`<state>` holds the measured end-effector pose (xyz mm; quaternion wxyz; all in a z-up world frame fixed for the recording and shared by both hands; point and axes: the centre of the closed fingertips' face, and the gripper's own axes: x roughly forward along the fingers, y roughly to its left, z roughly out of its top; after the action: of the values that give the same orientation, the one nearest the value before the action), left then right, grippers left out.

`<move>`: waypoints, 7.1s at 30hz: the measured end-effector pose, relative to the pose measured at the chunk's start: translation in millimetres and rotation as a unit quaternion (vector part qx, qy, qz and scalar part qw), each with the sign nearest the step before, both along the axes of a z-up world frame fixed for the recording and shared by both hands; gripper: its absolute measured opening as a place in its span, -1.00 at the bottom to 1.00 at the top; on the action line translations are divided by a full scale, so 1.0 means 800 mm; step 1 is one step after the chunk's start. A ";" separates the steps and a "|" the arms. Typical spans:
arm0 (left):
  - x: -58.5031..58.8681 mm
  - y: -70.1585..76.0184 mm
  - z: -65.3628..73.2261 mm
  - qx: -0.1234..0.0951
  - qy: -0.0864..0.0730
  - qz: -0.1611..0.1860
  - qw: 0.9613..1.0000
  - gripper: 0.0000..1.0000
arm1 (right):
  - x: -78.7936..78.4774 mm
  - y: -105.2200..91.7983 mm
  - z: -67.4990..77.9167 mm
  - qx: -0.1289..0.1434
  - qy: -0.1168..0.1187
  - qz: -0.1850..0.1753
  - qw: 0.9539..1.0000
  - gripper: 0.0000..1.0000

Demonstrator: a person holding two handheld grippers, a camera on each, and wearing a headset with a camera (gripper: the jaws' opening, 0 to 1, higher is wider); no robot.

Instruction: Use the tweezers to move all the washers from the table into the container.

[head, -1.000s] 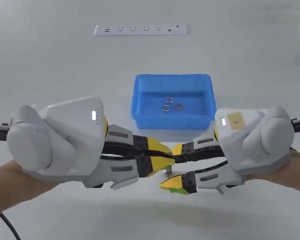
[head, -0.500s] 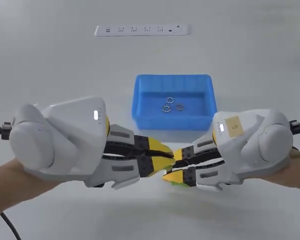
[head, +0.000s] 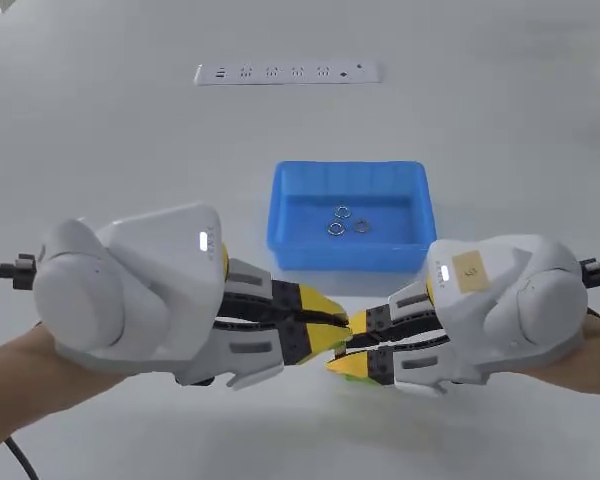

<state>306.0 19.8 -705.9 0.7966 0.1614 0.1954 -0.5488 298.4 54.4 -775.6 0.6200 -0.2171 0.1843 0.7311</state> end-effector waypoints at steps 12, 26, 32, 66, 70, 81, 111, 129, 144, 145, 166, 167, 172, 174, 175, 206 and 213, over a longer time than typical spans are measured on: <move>-0.002 0.000 0.007 -0.021 0.024 0.012 0.999 -0.69 | -0.001 -0.001 0.003 0.002 0.004 -0.006 1.000 -0.82; -0.003 0.030 0.019 0.002 -0.005 0.032 0.999 -0.43 | 0.005 -0.009 0.027 0.008 0.014 -0.014 1.000 -0.82; 0.010 0.047 0.049 -0.031 -0.023 0.071 0.997 -0.17 | 0.015 -0.012 0.056 0.020 0.017 -0.022 0.999 -0.82; 0.030 0.093 0.040 -0.084 0.031 0.164 0.982 0.36 | 0.148 0.018 0.130 0.048 -0.042 -0.055 0.996 -0.81; 0.034 0.096 0.035 -0.085 0.036 0.170 0.981 0.39 | 0.179 0.017 0.102 0.033 -0.042 -0.066 0.996 -0.81; 0.039 0.099 0.018 -0.081 0.054 0.183 0.978 0.37 | 0.188 0.024 0.035 -0.007 -0.032 -0.056 0.998 -0.81; 0.066 0.099 0.017 -0.056 0.039 0.196 0.978 0.36 | 0.185 0.022 0.008 0.009 -0.011 -0.065 0.998 -0.80; 0.156 0.037 0.036 -0.101 0.025 0.148 0.983 0.18 | 0.184 0.016 0.007 0.006 -0.012 -0.066 0.998 -0.79; 0.183 0.019 -0.001 -0.030 0.045 0.057 0.997 -0.38 | 0.183 0.016 0.007 0.007 -0.012 -0.063 0.998 -0.79; 0.183 0.018 -0.002 -0.027 0.043 0.054 0.997 -0.39 | 0.183 0.016 0.007 0.006 -0.012 -0.062 0.998 -0.79; 0.179 0.011 -0.001 0.007 0.013 -0.009 1.000 -0.87 | 0.179 0.013 0.008 -0.001 -0.022 -0.057 0.998 -0.78; 0.178 0.011 -0.001 0.009 0.009 -0.010 1.000 -0.88 | 0.180 0.012 0.008 -0.001 -0.022 -0.058 0.998 -0.78; 0.184 0.016 0.007 0.007 -0.006 -0.003 1.000 -0.88 | 0.185 0.010 0.009 -0.008 -0.029 -0.069 0.997 -0.73; 0.188 0.017 0.011 0.005 -0.014 0.001 1.000 -0.88 | 0.186 0.010 0.009 -0.009 -0.030 -0.072 0.997 -0.66; 0.188 0.017 0.011 0.007 -0.016 0.001 1.000 -0.88 | 0.185 0.011 0.009 -0.008 -0.031 -0.073 0.997 -0.64; 0.123 0.028 0.074 0.016 -0.060 -0.021 0.998 -0.88 | 0.142 -0.026 0.079 0.042 -0.036 -0.108 0.993 0.25; 0.103 0.023 0.073 0.017 -0.063 -0.026 0.998 -0.88 | 0.124 -0.043 0.086 0.050 -0.020 -0.128 0.990 0.46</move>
<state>388.4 38.1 -647.1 0.7897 0.2145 0.1498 -0.5549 397.5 20.3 -706.8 0.7219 -0.1748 0.1613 0.6499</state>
